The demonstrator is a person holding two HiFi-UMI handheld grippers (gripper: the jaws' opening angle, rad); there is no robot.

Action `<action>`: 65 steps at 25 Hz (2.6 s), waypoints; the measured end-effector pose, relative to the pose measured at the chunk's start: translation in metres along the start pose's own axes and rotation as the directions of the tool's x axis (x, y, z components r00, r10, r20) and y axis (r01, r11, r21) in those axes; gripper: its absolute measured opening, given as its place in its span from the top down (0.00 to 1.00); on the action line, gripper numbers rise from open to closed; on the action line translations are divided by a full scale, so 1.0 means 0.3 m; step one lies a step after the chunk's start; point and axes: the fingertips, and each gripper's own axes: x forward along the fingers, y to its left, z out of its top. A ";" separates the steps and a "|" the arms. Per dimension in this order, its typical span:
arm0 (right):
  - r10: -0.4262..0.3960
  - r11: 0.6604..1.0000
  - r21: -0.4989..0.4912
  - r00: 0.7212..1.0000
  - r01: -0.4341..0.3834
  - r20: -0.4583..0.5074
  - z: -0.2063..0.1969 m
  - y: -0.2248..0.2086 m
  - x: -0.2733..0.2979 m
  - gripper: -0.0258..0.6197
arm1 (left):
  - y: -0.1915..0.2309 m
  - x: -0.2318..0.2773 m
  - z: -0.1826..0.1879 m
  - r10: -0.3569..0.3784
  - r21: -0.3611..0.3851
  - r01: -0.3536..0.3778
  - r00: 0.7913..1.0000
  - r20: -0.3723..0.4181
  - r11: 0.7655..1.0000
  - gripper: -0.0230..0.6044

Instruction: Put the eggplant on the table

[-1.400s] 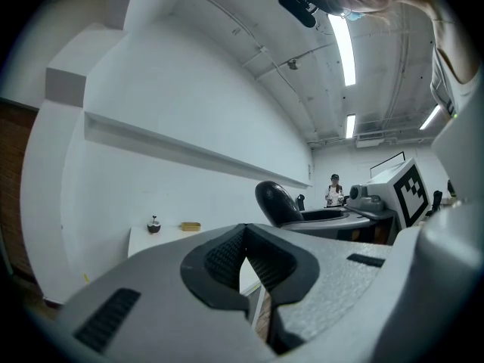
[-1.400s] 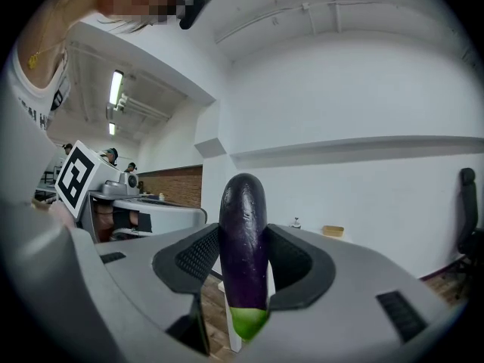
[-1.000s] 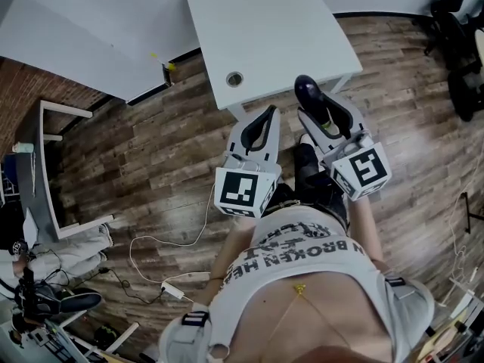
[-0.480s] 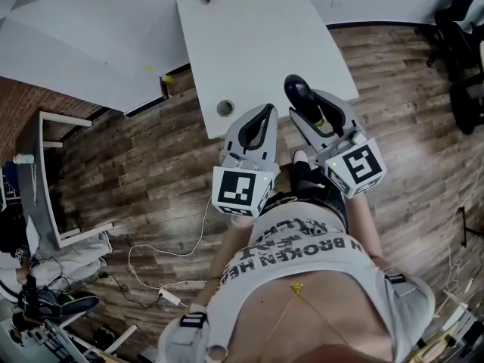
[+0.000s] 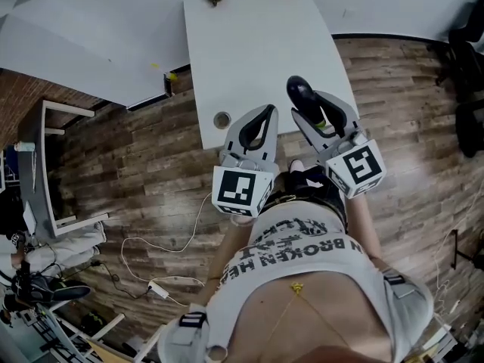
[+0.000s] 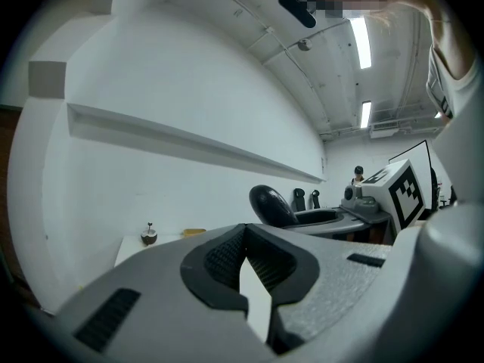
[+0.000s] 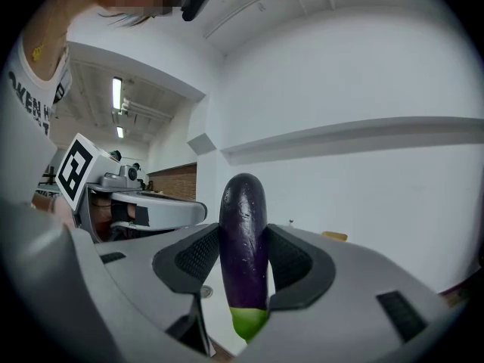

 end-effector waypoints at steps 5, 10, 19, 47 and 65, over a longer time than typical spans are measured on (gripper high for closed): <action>0.036 0.999 -0.009 0.999 -0.036 -0.002 0.003 -0.082 0.028 0.65 | 0.007 0.077 0.004 0.036 -0.006 -0.036 0.999 0.004 0.999 0.95; 0.079 0.996 -0.030 0.997 -0.079 -0.013 -0.014 -0.108 0.040 0.65 | 0.016 0.094 -0.018 0.087 -0.016 -0.087 0.996 0.001 0.996 0.95; 0.141 0.990 -0.027 0.990 -0.142 -0.028 -0.030 -0.162 0.126 0.65 | 0.071 0.125 -0.038 0.173 -0.038 -0.173 0.985 -0.019 0.984 0.95; -0.042 0.999 -0.005 0.998 0.042 -0.055 -0.033 0.020 0.530 0.65 | 0.581 0.061 -0.077 -0.041 -0.048 0.040 0.998 -0.036 0.998 0.95; -0.011 0.998 -0.062 0.994 0.004 -0.110 -0.041 -0.224 0.485 0.65 | 0.481 0.248 -0.059 0.003 -0.059 -0.006 0.999 -0.042 0.998 0.95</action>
